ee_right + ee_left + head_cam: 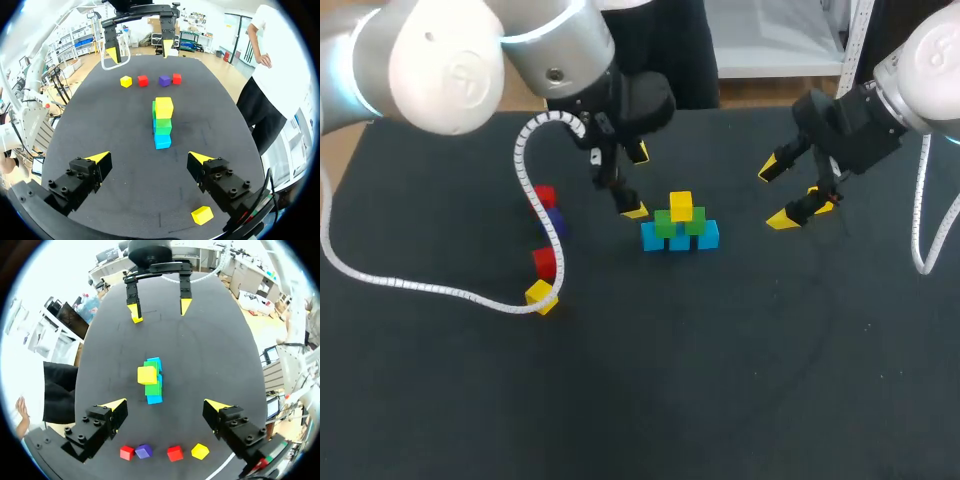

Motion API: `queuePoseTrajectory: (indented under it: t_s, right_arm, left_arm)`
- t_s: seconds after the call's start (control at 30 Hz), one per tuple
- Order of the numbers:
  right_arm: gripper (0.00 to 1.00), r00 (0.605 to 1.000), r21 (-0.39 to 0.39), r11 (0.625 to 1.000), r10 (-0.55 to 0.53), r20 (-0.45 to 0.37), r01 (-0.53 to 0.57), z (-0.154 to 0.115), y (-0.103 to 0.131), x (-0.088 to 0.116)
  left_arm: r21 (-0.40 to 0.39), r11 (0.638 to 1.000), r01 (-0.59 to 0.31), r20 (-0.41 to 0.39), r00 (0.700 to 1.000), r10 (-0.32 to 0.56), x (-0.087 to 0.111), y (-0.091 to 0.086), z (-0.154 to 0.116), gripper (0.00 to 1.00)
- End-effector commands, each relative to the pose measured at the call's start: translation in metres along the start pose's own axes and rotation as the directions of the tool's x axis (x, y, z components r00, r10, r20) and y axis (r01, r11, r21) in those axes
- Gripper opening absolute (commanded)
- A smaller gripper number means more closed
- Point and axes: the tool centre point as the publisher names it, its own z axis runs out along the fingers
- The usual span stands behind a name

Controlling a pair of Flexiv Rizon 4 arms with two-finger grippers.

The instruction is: Place the blue cubes, place green cubes on the blue cubes, place the yellow cubes on the green cubes, then place the red cubes on the yellow cubes, and place purple cube on the red cubes.

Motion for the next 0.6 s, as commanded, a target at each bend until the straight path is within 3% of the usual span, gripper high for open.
queuePoseTrajectory:
  t_s: [0.03,0.6]
  right_arm:
    - [1.00,1.000,0.002,1.000,0.000,0.001,0.000,0.000,0.001,0.000]
    - [1.00,1.000,0.002,1.000,0.000,0.001,0.000,0.000,0.001,0.000]
  left_arm:
    - [-0.007,1.000,-0.008,0.085,0.996,0.009,0.016,-0.007,0.001,1.00]
    - [0.020,1.000,0.022,0.086,0.996,-0.023,0.028,-0.008,-0.007,1.00]
